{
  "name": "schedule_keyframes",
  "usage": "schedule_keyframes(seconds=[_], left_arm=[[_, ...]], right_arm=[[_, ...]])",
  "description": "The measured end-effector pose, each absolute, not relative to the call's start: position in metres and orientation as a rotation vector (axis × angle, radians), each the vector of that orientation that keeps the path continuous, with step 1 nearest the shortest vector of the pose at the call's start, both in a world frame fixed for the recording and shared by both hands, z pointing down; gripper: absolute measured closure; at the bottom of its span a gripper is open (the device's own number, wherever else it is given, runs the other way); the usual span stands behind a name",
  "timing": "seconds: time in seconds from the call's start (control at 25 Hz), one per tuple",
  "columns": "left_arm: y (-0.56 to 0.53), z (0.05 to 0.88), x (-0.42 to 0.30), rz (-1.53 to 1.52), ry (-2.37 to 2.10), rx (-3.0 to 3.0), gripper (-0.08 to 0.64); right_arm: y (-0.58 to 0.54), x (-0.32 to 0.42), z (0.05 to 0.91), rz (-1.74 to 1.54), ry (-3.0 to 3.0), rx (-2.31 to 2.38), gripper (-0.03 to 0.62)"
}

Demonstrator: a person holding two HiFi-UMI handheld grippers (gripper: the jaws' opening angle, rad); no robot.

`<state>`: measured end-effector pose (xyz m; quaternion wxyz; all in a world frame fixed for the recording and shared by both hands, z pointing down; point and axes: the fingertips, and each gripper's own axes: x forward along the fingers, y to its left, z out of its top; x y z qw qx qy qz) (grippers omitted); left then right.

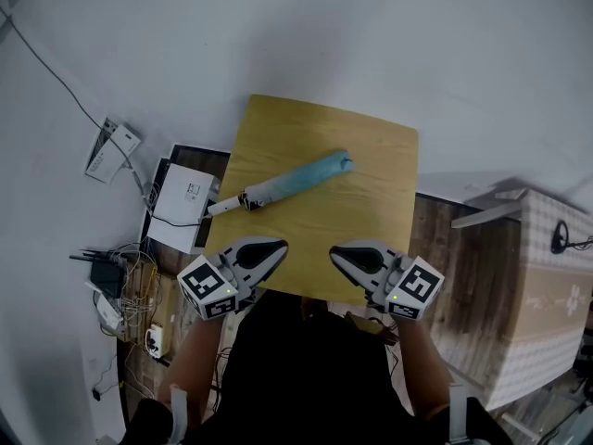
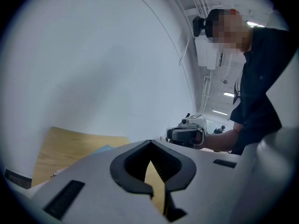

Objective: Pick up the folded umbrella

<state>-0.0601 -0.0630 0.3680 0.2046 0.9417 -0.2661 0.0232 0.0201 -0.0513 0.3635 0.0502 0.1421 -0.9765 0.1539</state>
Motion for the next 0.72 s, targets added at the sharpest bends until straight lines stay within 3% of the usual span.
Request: schedule_keyframes(seconds=[0.72], left_arm=[[-0.137, 0.406, -0.109, 0.155, -0.629, 2.604, 0.548]], right_arm=[[-0.124, -0.040, 0.370, 0.515, -2.888, 0.508, 0.572]])
